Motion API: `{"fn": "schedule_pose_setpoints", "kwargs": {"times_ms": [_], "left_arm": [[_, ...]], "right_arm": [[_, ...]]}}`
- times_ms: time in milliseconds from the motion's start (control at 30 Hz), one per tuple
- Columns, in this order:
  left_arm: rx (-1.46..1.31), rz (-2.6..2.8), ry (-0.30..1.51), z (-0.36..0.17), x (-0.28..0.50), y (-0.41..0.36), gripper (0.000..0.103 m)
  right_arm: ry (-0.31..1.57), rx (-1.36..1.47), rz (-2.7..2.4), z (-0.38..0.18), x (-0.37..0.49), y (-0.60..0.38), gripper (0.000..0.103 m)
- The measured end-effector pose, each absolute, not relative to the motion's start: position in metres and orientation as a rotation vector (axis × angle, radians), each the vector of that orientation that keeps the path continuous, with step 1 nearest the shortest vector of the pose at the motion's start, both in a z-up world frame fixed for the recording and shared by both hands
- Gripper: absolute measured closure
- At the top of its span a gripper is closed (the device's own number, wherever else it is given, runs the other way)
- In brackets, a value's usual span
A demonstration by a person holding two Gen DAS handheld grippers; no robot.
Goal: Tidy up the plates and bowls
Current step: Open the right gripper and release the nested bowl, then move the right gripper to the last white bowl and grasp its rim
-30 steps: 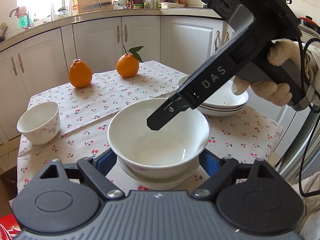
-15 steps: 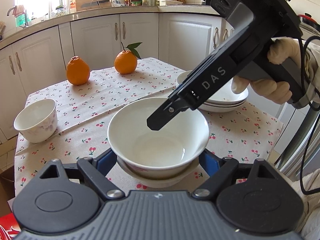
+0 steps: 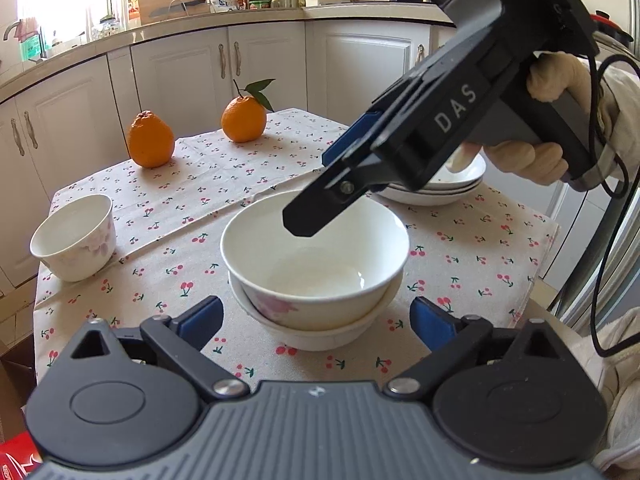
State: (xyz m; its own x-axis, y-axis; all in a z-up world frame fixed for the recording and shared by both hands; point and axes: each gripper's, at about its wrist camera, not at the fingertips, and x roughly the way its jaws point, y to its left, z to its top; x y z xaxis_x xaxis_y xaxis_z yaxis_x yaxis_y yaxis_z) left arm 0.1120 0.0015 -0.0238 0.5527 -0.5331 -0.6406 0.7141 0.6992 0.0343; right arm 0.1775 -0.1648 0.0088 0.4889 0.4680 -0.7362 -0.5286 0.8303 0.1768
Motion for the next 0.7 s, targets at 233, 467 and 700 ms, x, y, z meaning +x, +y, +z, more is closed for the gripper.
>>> {"fn": "schedule_pose_setpoints", "kwargs": {"times_ms": [233,467,700], "left_arm": [[0.298,-0.708,0.641,-0.022,0.107,0.015,0.004],[0.296,-0.635,0.607,-0.011,0.11,0.04,0.004],[0.258,-0.52,0.581,-0.006,0.133,0.073,0.004]], "right_arm": [[0.853,-0.162,0.612,0.006,0.167,-0.146,0.0],[0.801,-0.202,0.607,0.018,0.167,-0.136,0.0],[0.758,-0.18,0.573,0.033,0.191,-0.126,0.0]]}}
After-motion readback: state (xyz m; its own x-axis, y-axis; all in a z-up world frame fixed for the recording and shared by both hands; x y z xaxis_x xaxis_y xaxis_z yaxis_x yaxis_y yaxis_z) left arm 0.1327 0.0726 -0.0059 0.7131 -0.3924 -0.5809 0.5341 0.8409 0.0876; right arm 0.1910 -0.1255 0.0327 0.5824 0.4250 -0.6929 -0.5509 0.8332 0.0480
